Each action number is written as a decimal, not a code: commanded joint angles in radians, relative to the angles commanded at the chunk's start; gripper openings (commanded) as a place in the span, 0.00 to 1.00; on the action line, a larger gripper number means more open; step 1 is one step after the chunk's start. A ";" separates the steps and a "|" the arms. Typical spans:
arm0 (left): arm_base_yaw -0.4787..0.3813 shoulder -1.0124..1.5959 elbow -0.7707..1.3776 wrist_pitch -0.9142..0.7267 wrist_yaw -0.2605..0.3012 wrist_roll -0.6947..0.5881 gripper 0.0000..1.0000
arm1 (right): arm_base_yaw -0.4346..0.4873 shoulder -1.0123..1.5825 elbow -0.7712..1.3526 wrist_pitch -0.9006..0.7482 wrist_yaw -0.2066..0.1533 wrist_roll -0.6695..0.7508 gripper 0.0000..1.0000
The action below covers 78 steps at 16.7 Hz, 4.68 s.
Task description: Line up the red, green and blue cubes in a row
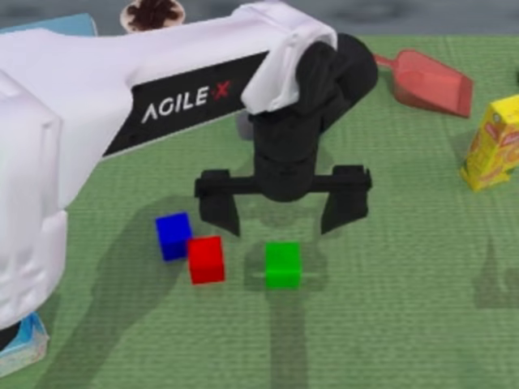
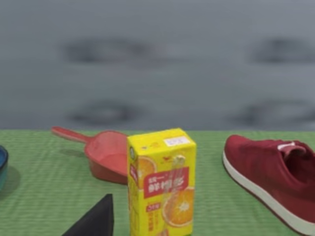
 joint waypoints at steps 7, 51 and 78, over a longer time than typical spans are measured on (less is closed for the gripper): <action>0.003 -0.002 0.003 -0.004 0.000 0.032 1.00 | 0.000 0.000 0.000 0.000 0.000 0.000 1.00; 0.332 0.002 -0.429 0.409 0.024 1.650 0.92 | 0.000 0.000 0.000 0.000 0.000 0.000 1.00; 0.341 -0.094 -0.331 0.220 0.042 1.634 0.00 | 0.000 0.000 0.000 0.000 0.000 0.000 1.00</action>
